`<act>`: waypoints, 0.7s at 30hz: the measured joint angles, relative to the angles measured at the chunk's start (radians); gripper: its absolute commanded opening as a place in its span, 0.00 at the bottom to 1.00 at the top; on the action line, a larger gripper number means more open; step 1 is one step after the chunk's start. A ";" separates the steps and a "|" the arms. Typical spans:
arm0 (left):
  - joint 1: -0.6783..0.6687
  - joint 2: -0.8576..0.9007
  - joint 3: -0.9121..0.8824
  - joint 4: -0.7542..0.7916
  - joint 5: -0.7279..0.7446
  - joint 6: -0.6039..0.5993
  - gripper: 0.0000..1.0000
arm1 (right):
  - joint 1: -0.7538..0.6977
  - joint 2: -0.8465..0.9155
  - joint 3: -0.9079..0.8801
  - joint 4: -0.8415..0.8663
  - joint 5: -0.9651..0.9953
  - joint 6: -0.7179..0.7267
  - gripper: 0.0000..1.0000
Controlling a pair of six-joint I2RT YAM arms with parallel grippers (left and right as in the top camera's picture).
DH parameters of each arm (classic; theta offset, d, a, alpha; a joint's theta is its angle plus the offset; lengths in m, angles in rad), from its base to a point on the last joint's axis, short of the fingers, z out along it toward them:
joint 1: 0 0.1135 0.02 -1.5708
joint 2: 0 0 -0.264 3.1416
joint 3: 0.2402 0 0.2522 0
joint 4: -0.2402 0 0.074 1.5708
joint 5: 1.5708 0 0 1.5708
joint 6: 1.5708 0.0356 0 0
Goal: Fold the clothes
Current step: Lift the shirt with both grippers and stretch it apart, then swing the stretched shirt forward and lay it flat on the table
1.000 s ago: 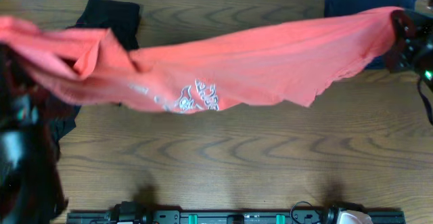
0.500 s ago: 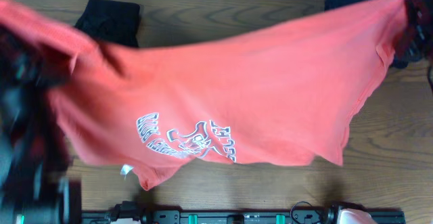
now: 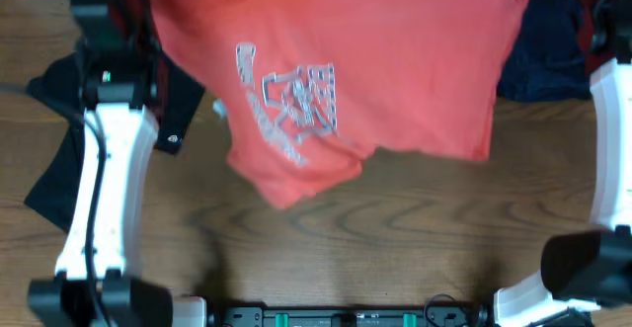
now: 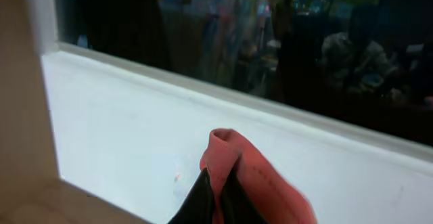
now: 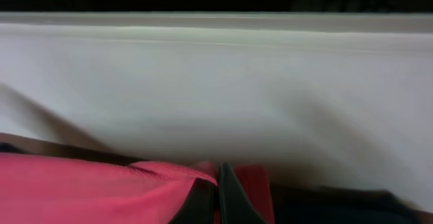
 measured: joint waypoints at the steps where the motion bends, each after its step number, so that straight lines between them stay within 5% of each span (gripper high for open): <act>1: 0.000 0.014 0.048 -0.027 0.009 -0.001 0.06 | 0.000 0.013 0.025 -0.003 -0.011 0.008 0.01; 13: -0.001 -0.073 0.376 -0.261 0.061 0.007 0.06 | 0.000 0.000 0.220 -0.059 -0.058 0.036 0.01; 21: -0.001 -0.059 0.369 -0.859 0.142 0.006 0.06 | 0.008 0.022 0.225 -0.488 -0.056 -0.074 0.01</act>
